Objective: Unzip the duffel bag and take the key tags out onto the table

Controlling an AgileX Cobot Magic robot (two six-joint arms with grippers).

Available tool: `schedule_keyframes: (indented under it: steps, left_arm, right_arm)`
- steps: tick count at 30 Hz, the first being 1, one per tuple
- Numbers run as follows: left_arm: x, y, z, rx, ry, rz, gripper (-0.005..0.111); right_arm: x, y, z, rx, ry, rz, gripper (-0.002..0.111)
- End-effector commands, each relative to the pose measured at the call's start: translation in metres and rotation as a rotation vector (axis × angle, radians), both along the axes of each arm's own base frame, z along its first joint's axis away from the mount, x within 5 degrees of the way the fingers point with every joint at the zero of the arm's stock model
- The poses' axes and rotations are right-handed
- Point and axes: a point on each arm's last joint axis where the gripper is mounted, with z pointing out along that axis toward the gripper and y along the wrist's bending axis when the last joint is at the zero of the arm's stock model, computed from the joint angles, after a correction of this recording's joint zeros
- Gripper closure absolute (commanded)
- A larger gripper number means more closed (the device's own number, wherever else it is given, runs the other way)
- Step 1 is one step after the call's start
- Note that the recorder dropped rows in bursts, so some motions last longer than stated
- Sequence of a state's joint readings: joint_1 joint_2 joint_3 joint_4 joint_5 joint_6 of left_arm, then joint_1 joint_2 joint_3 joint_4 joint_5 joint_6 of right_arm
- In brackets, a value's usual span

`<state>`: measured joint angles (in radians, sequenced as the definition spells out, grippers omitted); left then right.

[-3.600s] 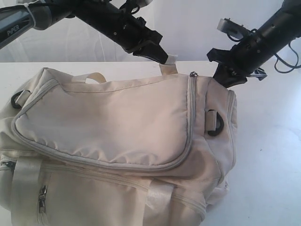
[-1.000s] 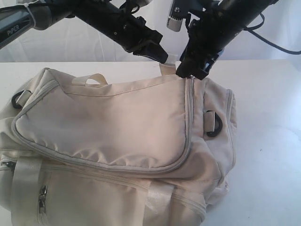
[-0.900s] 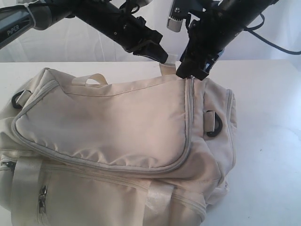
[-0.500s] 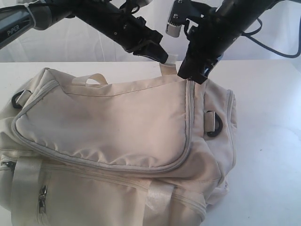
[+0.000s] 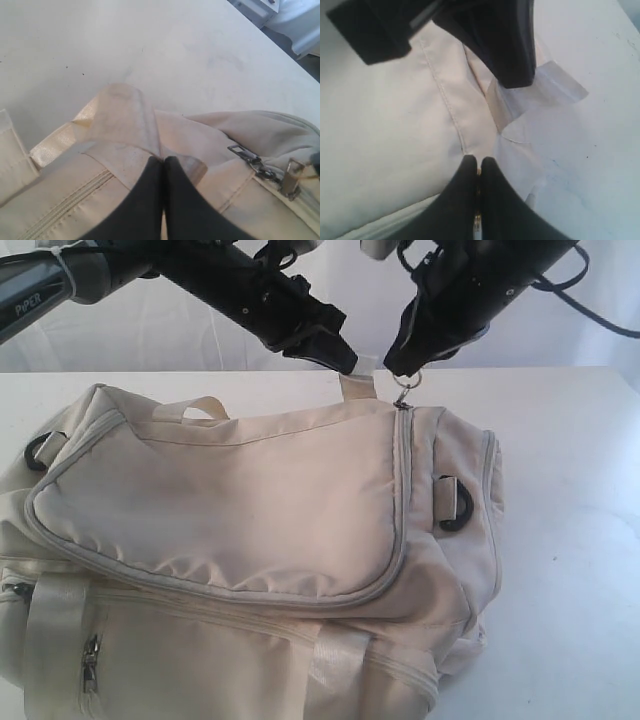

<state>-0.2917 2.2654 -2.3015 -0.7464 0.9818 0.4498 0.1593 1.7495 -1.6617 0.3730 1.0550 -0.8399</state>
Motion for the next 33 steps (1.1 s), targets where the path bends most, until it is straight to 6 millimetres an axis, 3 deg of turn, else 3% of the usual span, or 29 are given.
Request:
schedule_keyframes:
  steps: [1,6,17,25,33]
  left_arm:
    - [-0.001,0.001,0.003,-0.013,0.004,0.003,0.107]
    - [0.000,0.001,0.004,-0.013,-0.003,0.013,0.107]
    - [0.005,0.006,0.000,0.026,0.043,0.123,0.107]
    - [0.009,0.006,0.002,0.010,0.017,0.165,0.107]
    - [0.011,0.007,0.002,0.011,0.005,0.192,0.107]
  right_arm:
    - [-0.014,-0.002,0.016,0.037,0.037,-0.059,0.108]
    - [-0.027,-0.003,0.017,0.047,0.158,-0.085,0.108]
    - [-0.044,0.002,0.015,0.128,0.218,-0.109,0.108]
    - [-0.072,0.000,0.020,0.131,0.214,-0.101,0.108]
    - [-0.107,-0.003,0.010,0.155,0.267,-0.101,0.108]
